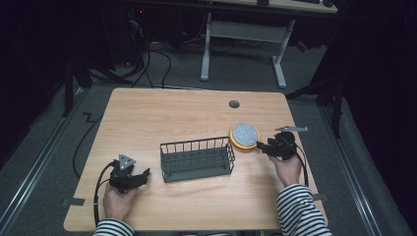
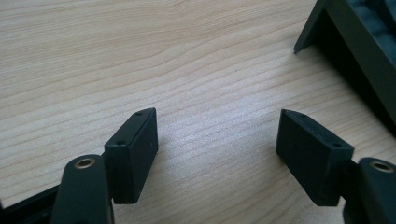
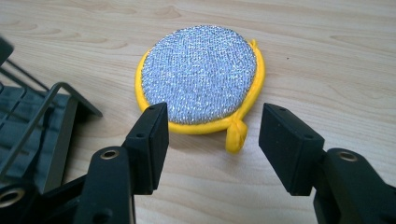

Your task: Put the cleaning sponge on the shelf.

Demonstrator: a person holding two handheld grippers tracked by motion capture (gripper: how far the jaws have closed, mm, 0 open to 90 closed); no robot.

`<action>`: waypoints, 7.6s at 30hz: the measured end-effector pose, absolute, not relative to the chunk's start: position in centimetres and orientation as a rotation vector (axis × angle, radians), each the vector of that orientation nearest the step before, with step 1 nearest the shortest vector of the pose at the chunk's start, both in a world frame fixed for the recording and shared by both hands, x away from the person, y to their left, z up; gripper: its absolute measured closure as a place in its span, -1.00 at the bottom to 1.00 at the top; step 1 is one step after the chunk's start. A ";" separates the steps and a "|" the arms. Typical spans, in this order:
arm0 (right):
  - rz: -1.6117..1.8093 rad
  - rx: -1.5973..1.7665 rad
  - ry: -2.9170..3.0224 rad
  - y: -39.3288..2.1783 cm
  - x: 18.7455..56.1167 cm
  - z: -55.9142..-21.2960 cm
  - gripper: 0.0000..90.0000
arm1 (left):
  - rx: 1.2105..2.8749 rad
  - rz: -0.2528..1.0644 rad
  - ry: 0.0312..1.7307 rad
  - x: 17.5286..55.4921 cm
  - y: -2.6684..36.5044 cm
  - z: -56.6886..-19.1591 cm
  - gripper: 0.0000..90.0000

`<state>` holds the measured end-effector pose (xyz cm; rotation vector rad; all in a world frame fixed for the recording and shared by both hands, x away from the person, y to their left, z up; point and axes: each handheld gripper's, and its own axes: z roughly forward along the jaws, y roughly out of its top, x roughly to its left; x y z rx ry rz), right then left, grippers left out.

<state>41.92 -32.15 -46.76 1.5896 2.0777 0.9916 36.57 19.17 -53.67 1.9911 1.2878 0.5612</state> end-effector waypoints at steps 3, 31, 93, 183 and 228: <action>0.937 1.598 2.115 -31.8 43.4 -46.3 -0.04 | 1.984 0.568 1.305 36.6 19.1 -53.7 -0.35; 0.694 1.733 2.236 -30.1 51.1 -46.6 0.05 | 1.982 0.564 1.307 36.7 19.2 -53.7 -0.34; 0.712 1.767 2.320 -30.2 51.8 -47.7 0.73 | 1.981 0.570 1.311 36.6 19.1 -53.7 -0.35; 1.132 1.068 2.570 -18.4 44.7 -40.2 0.71 | 1.977 0.567 1.311 36.6 19.1 -53.7 -0.35; 1.041 1.022 2.612 -18.3 43.1 -42.8 0.66 | 1.978 0.567 1.310 36.6 19.1 -53.7 -0.35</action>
